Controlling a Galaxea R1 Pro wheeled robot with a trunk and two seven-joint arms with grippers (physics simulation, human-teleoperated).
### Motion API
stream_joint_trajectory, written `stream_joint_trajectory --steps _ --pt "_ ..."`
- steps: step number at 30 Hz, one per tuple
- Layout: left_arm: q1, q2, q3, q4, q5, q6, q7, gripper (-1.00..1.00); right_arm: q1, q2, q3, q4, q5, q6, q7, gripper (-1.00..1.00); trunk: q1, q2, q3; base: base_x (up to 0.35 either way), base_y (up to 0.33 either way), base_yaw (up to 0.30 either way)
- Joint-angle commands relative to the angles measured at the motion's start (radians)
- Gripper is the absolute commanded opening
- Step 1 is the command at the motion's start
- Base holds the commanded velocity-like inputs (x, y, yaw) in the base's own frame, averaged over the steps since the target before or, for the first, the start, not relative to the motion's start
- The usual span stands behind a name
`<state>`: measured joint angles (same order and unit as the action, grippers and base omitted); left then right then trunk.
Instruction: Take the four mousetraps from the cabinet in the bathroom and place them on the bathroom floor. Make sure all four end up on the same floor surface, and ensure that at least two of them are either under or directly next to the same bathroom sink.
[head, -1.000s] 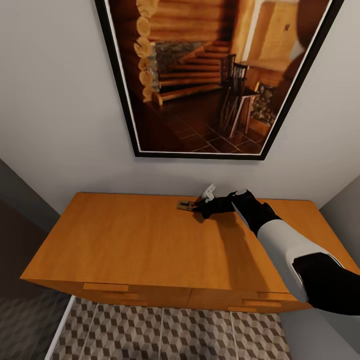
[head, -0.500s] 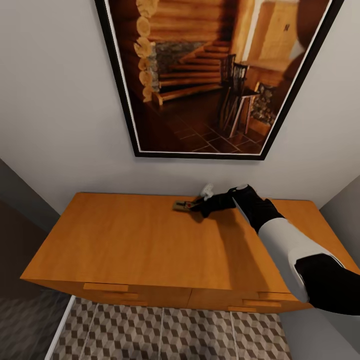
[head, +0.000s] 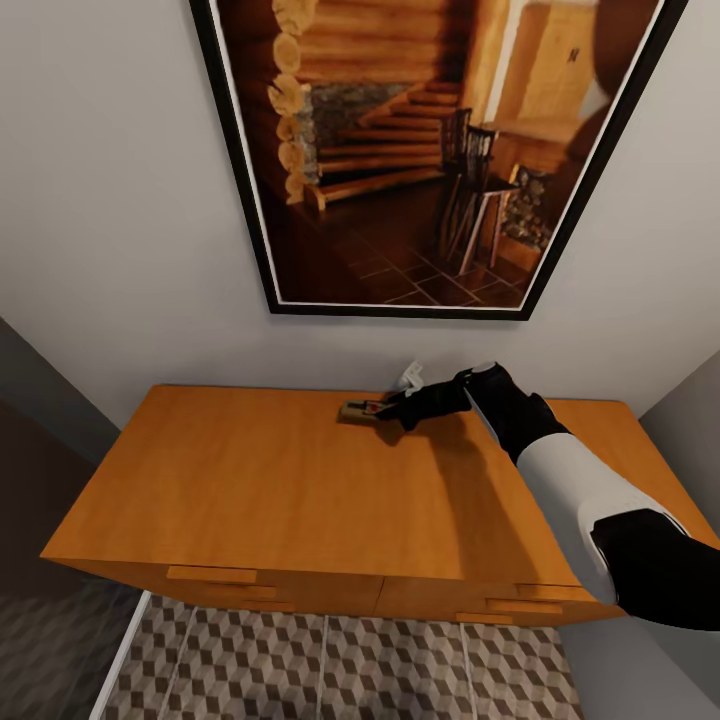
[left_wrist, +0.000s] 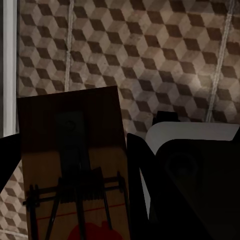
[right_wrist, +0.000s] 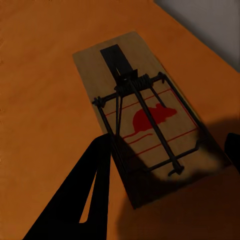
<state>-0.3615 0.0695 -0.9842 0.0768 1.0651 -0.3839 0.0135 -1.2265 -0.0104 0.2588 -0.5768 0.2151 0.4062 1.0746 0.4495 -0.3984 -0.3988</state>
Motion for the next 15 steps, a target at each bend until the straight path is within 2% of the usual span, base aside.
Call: stream_joint_trajectory --steps 1,5,8,11,15 --pt "-0.001 0.0 -0.007 0.001 -0.002 -0.003 0.005 -1.0 -0.001 -0.001 0.002 -0.003 0.0 0.011 0.007 -1.0 0.001 -0.002 -0.002 0.0 0.0 0.0" --pt "-0.001 -0.002 -0.007 0.001 -0.002 -0.003 0.005 -1.0 -0.001 0.001 0.001 -0.01 -0.001 0.012 0.014 -1.0 0.001 -0.002 -0.002 0.0 0.0 0.0" --pt "-0.001 -0.002 -0.008 0.001 -0.002 -0.003 0.004 -1.0 -0.001 0.001 0.0 -0.017 -0.001 0.02 0.054 -1.0 0.001 -0.002 -0.002 0.0 0.0 0.0" --pt "-0.001 -0.002 -0.008 0.001 -0.002 -0.003 0.002 -1.0 -0.001 0.001 0.0 -0.066 0.0 0.069 0.107 -1.0 0.001 -0.002 -0.002 0.0 0.0 0.0" --pt "-0.001 -0.002 -0.008 0.001 -0.002 -0.003 0.002 -1.0 -0.001 -0.003 0.002 -0.173 0.001 0.17 0.135 -1.0 0.001 -0.002 -0.002 0.0 0.0 0.0"
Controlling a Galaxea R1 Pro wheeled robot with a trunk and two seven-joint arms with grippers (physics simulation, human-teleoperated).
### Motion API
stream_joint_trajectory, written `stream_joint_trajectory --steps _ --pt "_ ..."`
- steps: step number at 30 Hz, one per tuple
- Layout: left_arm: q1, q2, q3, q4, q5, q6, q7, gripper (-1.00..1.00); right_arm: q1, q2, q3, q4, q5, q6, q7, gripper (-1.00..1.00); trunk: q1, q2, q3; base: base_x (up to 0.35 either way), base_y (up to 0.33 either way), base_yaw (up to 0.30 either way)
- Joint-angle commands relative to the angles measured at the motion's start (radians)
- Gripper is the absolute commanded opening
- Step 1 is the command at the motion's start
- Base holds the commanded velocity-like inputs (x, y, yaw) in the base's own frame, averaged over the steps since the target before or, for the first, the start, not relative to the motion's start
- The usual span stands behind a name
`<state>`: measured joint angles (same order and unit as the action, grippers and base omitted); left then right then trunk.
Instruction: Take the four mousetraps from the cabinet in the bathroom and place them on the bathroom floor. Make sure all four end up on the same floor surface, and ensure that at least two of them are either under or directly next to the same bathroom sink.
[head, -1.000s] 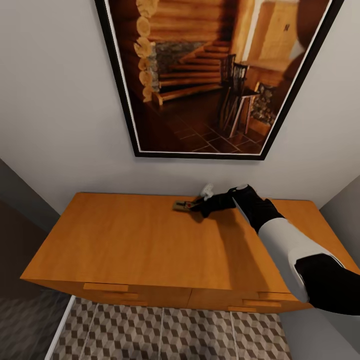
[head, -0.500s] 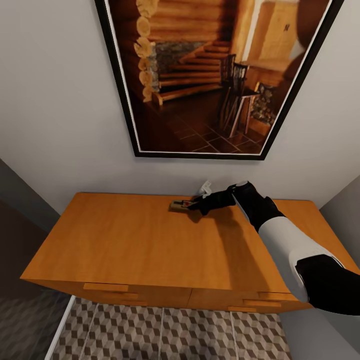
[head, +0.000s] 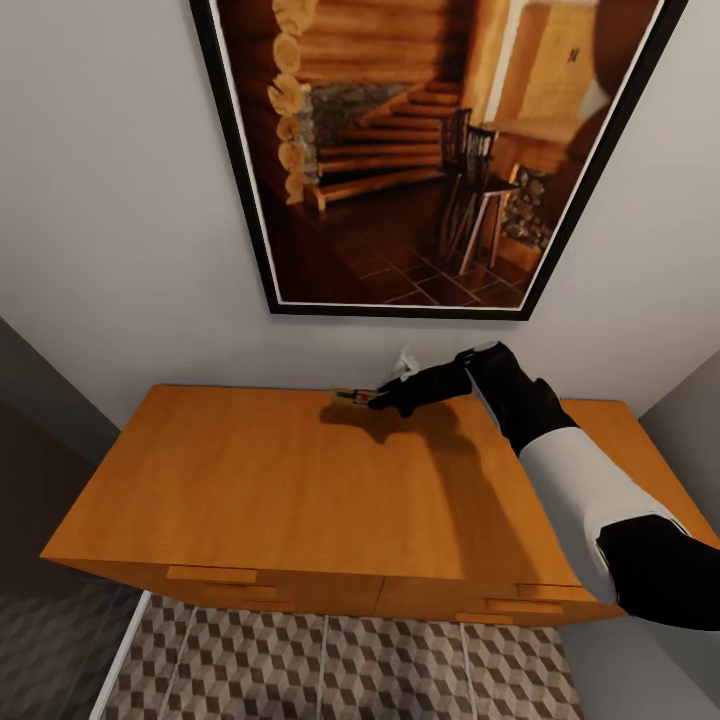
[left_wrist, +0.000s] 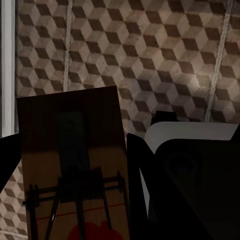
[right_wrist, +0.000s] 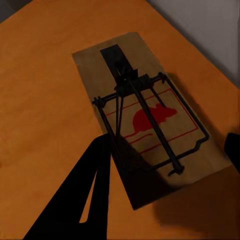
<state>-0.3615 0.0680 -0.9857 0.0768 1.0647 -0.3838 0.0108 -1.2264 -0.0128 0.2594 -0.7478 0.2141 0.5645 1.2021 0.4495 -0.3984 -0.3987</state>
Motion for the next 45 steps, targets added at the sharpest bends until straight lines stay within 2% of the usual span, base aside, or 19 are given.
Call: stream_joint_trajectory --steps 1,6,16,22,45 --pt "-0.001 0.0 -0.007 0.001 -0.002 -0.003 0.005 -1.0 -0.001 -0.001 0.002 -0.024 0.002 0.036 0.012 -1.0 0.001 -0.002 -0.002 0.0 0.0 0.0" --pt "-0.001 -0.001 -0.007 0.001 -0.002 -0.003 0.003 -1.0 -0.001 -0.002 0.001 -0.056 0.002 0.075 0.018 -1.0 0.001 -0.002 -0.002 0.0 0.0 0.0" --pt "-0.001 -0.008 -0.008 -0.001 -0.003 -0.006 0.003 -1.0 -0.001 -0.003 0.003 -0.058 0.005 0.089 0.018 -1.0 0.001 -0.002 -0.002 -0.045 0.0 0.0" --pt "-0.001 -0.015 -0.008 -0.002 -0.003 -0.004 0.003 -1.0 -0.001 -0.003 0.003 -0.057 0.005 0.104 0.017 -1.0 0.001 -0.002 -0.002 -0.295 0.0 0.0" --pt "-0.001 -0.013 -0.008 -0.001 -0.003 -0.004 0.003 -1.0 -0.001 -0.002 0.003 -0.015 0.005 0.106 0.014 -1.0 0.001 -0.002 -0.002 -0.335 0.0 0.0"
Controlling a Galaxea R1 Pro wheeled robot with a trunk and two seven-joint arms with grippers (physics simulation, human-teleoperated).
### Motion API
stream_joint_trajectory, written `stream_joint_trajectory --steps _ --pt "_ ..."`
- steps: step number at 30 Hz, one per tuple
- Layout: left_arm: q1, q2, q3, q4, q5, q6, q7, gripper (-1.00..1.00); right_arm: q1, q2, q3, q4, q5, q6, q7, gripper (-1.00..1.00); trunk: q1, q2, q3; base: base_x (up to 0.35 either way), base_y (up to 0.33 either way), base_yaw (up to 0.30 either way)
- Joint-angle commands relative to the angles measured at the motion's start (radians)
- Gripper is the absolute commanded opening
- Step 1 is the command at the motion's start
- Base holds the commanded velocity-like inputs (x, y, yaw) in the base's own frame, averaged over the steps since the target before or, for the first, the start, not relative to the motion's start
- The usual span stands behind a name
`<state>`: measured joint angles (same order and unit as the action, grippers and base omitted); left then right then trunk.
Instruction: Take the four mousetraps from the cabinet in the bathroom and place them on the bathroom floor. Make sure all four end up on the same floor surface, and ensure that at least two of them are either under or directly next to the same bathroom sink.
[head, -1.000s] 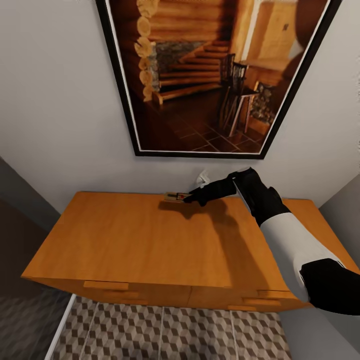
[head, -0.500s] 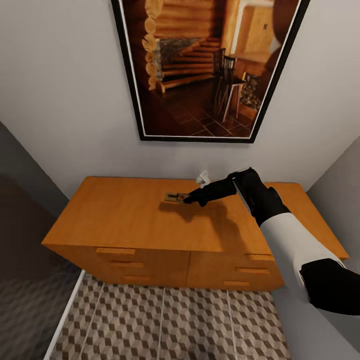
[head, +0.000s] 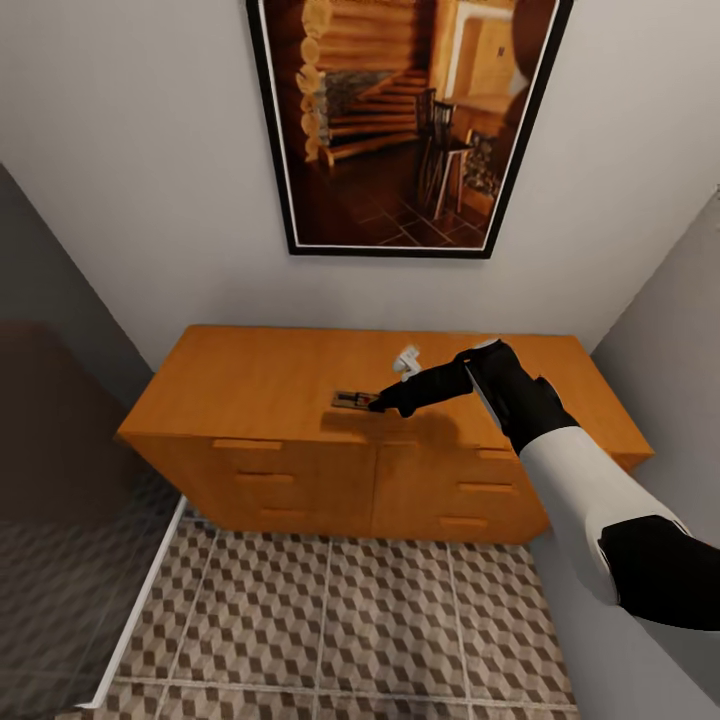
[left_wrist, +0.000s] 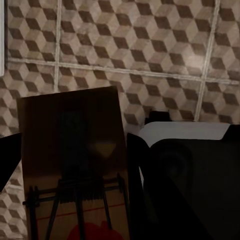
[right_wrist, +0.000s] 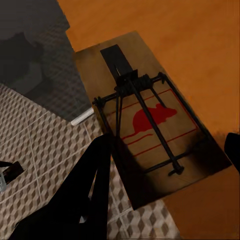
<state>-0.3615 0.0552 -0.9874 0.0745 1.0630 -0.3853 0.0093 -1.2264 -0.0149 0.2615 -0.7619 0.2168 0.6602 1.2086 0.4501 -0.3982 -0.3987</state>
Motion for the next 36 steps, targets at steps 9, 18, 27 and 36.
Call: stream_joint_trajectory --steps 9,18,27,36 --pt "-0.001 -0.001 -0.007 0.001 -0.001 -0.003 0.003 -1.0 -0.001 0.0 0.001 0.03 0.004 0.008 0.007 -1.0 0.0 -0.002 -0.002 -0.336 0.0 0.0" --pt "-0.001 -0.001 -0.007 0.001 -0.001 -0.003 0.003 -1.0 -0.001 0.0 0.001 0.064 0.005 0.004 0.004 -1.0 0.0 -0.002 -0.002 -0.322 0.062 0.0" --pt "-0.001 -0.001 -0.007 0.001 -0.001 -0.003 0.003 -1.0 -0.001 0.0 0.001 0.094 0.006 0.002 0.001 -1.0 0.0 -0.002 -0.002 -0.264 0.194 0.0" --pt "-0.001 0.0 -0.007 0.001 -0.001 -0.003 0.003 -1.0 -0.001 0.0 0.002 0.133 0.008 -0.007 -0.003 -1.0 0.0 -0.002 -0.002 -0.258 0.204 0.0"
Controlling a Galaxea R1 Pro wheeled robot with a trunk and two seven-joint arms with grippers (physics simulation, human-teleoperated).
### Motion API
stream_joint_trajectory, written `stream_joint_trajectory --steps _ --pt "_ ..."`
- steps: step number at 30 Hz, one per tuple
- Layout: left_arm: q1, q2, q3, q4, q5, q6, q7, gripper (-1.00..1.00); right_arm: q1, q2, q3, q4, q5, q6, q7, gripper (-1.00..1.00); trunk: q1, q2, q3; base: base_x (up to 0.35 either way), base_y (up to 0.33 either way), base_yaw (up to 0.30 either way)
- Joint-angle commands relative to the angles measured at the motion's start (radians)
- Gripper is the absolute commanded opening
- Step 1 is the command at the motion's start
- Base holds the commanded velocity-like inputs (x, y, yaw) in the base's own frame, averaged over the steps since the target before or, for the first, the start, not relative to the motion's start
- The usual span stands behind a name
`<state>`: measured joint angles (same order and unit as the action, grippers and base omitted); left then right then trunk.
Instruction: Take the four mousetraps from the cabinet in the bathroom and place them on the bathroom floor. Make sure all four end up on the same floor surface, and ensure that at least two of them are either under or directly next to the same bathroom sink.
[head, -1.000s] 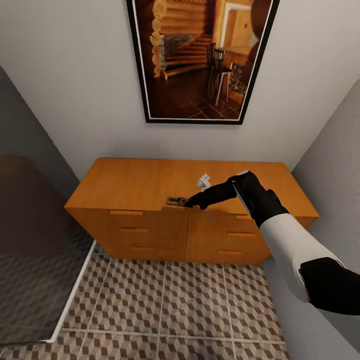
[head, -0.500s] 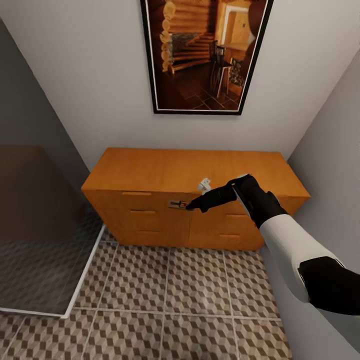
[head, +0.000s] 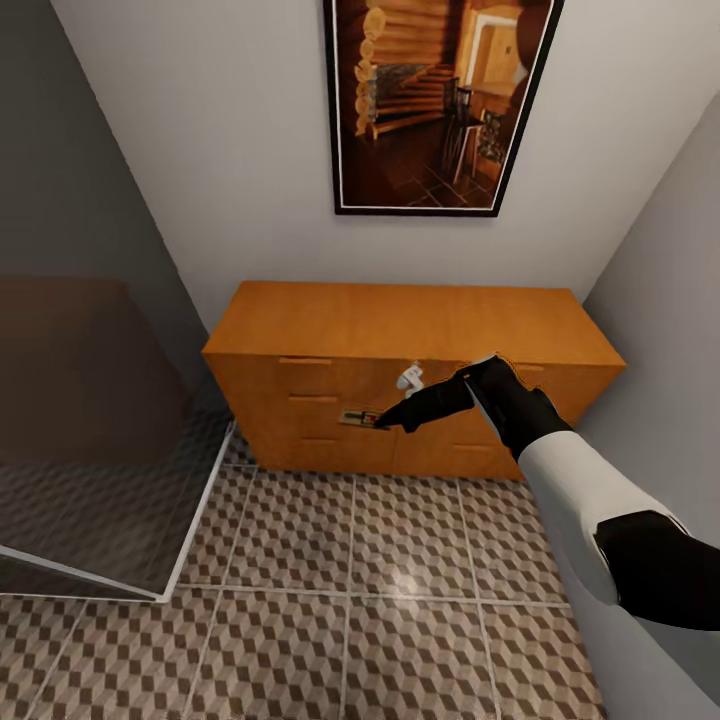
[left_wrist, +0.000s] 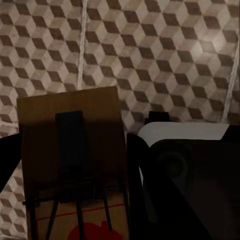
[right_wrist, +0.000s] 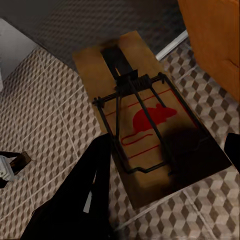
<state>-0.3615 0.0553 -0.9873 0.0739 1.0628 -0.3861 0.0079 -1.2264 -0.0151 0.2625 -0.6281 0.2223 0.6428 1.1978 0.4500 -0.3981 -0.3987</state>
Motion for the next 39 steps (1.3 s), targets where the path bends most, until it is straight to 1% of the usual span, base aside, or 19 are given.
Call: stream_joint_trajectory --steps 1,9,12,15,16,18,20,23,24,26,27,29,30,32,33,35,37,38,39 --pt "-0.001 -0.001 -0.007 0.002 -0.001 -0.002 0.004 -1.0 -0.001 0.0 0.001 0.02 0.003 0.002 0.004 -1.0 0.0 -0.002 -0.002 -0.258 0.204 0.0" --pt "-0.001 0.0 -0.007 0.002 -0.001 -0.002 0.005 -1.0 -0.001 0.003 0.002 0.222 0.002 -0.153 -0.09 -1.0 0.0 -0.002 -0.002 -0.228 0.177 0.0" --pt "-0.001 -0.001 -0.007 0.001 -0.001 -0.002 0.005 -1.0 -0.001 0.004 0.003 0.328 0.002 -0.252 -0.121 -1.0 0.0 -0.002 -0.002 -0.085 0.051 0.0" --pt "-0.001 0.0 -0.007 0.001 -0.001 -0.002 0.005 -1.0 -0.001 0.004 0.003 0.474 0.002 -0.403 -0.155 -1.0 0.0 -0.002 -0.002 -0.026 0.016 0.0" --pt "-0.001 0.0 -0.007 0.001 -0.001 -0.002 0.005 -1.0 -0.001 0.004 0.003 0.499 0.002 -0.429 -0.161 -1.0 0.0 -0.002 -0.002 -0.013 0.008 0.0" --pt "-0.001 0.0 -0.007 0.001 -0.001 -0.003 0.005 -1.0 0.005 0.003 0.003 0.567 0.002 -0.528 -0.183 -1.0 0.0 -0.002 -0.002 -0.007 0.004 0.0" --pt "-0.001 0.0 -0.007 0.001 -0.001 -0.002 0.005 -1.0 0.035 0.002 0.003 0.589 0.002 -0.588 -0.199 -1.0 0.0 -0.002 -0.002 -0.003 0.002 0.0" --pt "-0.001 0.0 -0.007 0.002 -0.001 -0.002 0.005 -1.0 0.134 -0.001 0.003 0.606 0.004 -0.661 -0.244 -1.0 0.0 -0.002 -0.002 -0.001 0.001 0.0" --pt "-0.001 0.0 -0.007 0.002 -0.001 -0.002 0.005 -1.0 0.21 -0.001 0.003 0.609 0.005 -0.722 -0.314 -1.0 0.0 -0.002 -0.002 0.0 0.0 0.0" --pt "-0.001 0.0 -0.007 0.002 -0.001 -0.002 0.005 -1.0 0.26 -0.001 0.003 0.61 0.005 -0.761 -0.371 -1.0 0.0 -0.002 -0.002 0.0 0.0 0.0" --pt "-0.001 0.0 -0.007 0.001 -0.001 -0.002 0.005 -1.0 0.314 -0.001 0.002 0.611 0.005 -0.801 -0.438 -1.0 0.0 -0.002 -0.002 0.0 0.0 0.0" --pt "-0.001 0.0 -0.007 0.001 -0.001 -0.002 0.006 -1.0 0.374 -0.002 0.002 0.611 0.004 -0.855 -0.538 -1.0 0.0 -0.002 -0.002 0.0 0.0 0.0" --pt "-0.001 0.0 -0.007 0.001 -0.001 -0.002 0.006 -1.0 0.388 -0.002 0.002 0.611 0.003 -0.868 -0.563 -1.0 0.0 -0.002 -0.002 0.0 0.0 0.0" --pt "-0.001 0.0 -0.007 0.001 -0.001 -0.002 0.006 -1.0 0.444 0.0 0.003 0.611 0.001 -0.917 -0.66 -1.0 0.0 -0.002 -0.002 0.0 0.0 0.0" --pt "-0.001 0.0 -0.007 0.001 -0.001 -0.003 0.006 -1.0 0.474 0.003 0.002 0.612 -0.001 -0.945 -0.728 -1.0 0.0 -0.002 -0.002 0.0 0.0 0.0" --pt "-0.001 -0.001 -0.007 0.001 -0.001 -0.003 0.006 -1.0 0.511 0.007 0.001 0.612 -0.005 -0.976 -0.814 -1.0 0.0 -0.002 -0.002 0.0 0.0 0.0" --pt "-0.001 -0.001 -0.008 0.0 -0.001 -0.003 0.007 -1.0 0.533 0.009 0.0 0.612 -0.013 -1.0 -0.867 -1.0 0.0 -0.002 -0.002 0.0 0.0 0.0" --pt "-0.001 -0.001 -0.008 0.0 -0.001 -0.004 0.007 -1.0 0.546 0.01 -0.001 0.612 -0.024 -1.017 -0.9 -1.0 0.0 -0.002 -0.002 0.0 0.0 0.0" --pt "-0.001 -0.001 -0.007 -0.001 -0.001 -0.006 0.009 -1.0 0.564 0.011 -0.001 0.613 -0.064 -1.046 -0.956 -1.0 0.0 -0.002 -0.002 0.0 0.0 0.0"
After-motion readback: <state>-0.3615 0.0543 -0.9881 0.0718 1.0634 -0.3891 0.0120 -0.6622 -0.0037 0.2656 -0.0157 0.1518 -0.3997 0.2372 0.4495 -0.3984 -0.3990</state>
